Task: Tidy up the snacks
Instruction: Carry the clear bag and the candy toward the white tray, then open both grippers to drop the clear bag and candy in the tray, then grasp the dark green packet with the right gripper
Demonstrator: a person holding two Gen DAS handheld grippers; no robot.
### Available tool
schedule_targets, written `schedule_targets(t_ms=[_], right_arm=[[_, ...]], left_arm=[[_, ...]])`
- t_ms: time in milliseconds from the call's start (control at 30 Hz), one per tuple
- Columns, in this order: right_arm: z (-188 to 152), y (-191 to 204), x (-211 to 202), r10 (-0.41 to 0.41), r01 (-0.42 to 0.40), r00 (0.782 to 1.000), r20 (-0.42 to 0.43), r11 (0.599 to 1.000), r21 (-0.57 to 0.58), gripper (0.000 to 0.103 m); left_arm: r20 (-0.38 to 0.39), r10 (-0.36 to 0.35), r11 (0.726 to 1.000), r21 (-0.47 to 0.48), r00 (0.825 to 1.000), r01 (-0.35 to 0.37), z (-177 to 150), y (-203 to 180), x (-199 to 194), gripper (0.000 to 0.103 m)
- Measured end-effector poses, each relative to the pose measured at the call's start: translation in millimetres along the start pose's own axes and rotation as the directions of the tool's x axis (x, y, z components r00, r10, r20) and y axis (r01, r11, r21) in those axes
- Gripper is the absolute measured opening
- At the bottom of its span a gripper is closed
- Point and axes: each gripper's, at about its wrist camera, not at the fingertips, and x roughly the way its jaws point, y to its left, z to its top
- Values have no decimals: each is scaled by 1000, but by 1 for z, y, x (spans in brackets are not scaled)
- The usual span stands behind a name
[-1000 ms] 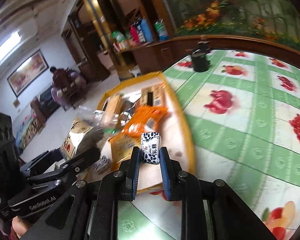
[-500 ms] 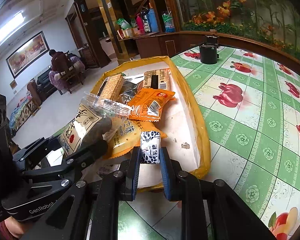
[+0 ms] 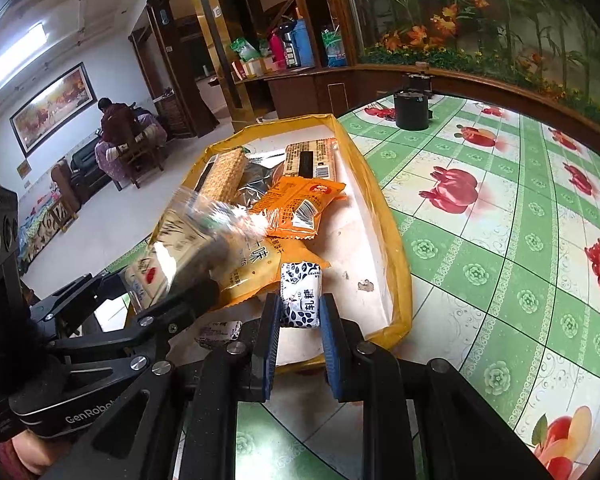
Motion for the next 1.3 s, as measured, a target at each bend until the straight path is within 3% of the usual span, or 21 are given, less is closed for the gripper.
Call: schedule_targets(t_ms=[333,500,800,900,1000,1133,1233,1300], right_arm=[[2,-6,-3,26,-26,1000,2,999,34,23],[4,-15,-11,19,-22,999,39,997,71,30],[6,-34,-16,27,-37,998,60,985,167,30],[7,-40,-19,23,-35,997,69,981,192,30],[6,-48,-23,42,-60,996,82,971,231,30],[5,-65,-38,35,-73,991,130,953,294,30],[1,-85,-55,29,-92,984,175,927,365,30],[-1,-100,-64,22,-100,981,194,909,404,37]], left_arm=[[16,-47,999,-9,999,47,-2,4,-2,81],[36,-68,997,-25,997,69,-3,7,-4,82],[139,-41,997,-55,989,49,-7,12,-19,85],[172,-23,1000,-15,985,26,-9,0,-27,85],[200,-65,998,34,978,59,-8,-20,-39,85],[232,-118,981,180,965,76,-10,-65,-56,86],[221,-176,961,249,959,119,-16,-94,-59,91],[174,-221,945,283,960,166,-19,-112,-53,91]])
